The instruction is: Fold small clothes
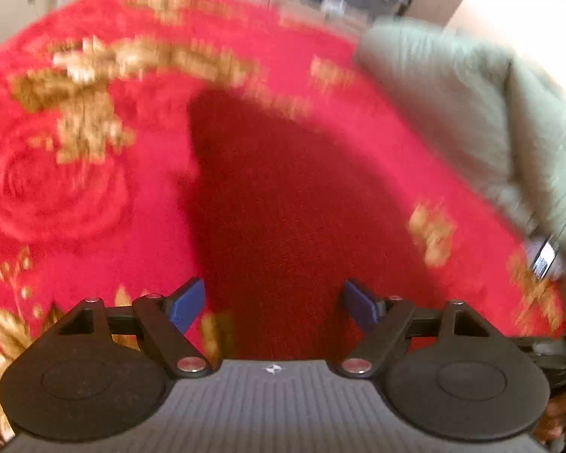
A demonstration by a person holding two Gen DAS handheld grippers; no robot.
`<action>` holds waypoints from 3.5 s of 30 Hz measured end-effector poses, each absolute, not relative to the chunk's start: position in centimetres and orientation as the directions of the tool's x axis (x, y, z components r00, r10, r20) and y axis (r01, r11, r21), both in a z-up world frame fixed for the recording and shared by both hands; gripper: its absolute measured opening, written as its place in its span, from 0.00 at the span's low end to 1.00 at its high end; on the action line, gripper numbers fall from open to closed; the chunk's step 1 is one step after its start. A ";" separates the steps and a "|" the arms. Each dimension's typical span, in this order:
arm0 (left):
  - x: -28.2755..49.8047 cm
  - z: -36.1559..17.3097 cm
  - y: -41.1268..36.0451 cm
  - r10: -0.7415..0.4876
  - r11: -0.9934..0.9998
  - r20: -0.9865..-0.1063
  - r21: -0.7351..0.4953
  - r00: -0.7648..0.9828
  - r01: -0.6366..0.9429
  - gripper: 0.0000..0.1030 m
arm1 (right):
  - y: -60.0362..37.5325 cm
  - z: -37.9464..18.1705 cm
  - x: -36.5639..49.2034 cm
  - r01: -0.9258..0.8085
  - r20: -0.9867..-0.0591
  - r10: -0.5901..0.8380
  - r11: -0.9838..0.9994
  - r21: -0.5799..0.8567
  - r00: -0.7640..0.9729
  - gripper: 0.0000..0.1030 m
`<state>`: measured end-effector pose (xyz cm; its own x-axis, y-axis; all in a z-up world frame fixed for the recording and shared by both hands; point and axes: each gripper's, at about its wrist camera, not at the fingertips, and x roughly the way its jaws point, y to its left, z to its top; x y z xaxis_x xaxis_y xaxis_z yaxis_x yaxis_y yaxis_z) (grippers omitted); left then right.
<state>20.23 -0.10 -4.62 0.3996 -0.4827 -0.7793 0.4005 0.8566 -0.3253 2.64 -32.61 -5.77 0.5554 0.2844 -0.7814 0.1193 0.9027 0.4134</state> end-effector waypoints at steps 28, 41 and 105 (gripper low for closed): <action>23.0 -5.9 -0.1 -0.503 0.861 -0.783 -0.416 0.366 0.294 0.90 | -33.8 -6.9 10.2 -0.044 -0.603 0.401 0.854 0.518 0.690 0.19; 26.5 -9.1 -0.6 -0.599 0.800 -0.753 -0.574 0.271 0.174 1.00 | -37.0 -7.3 9.2 0.172 -0.672 0.231 0.862 0.477 0.704 0.62; 26.9 -4.8 8.4 -0.380 0.925 -0.813 -0.342 0.442 0.168 0.83 | -25.6 -7.0 16.0 -0.083 -0.630 0.457 0.844 0.529 0.628 0.30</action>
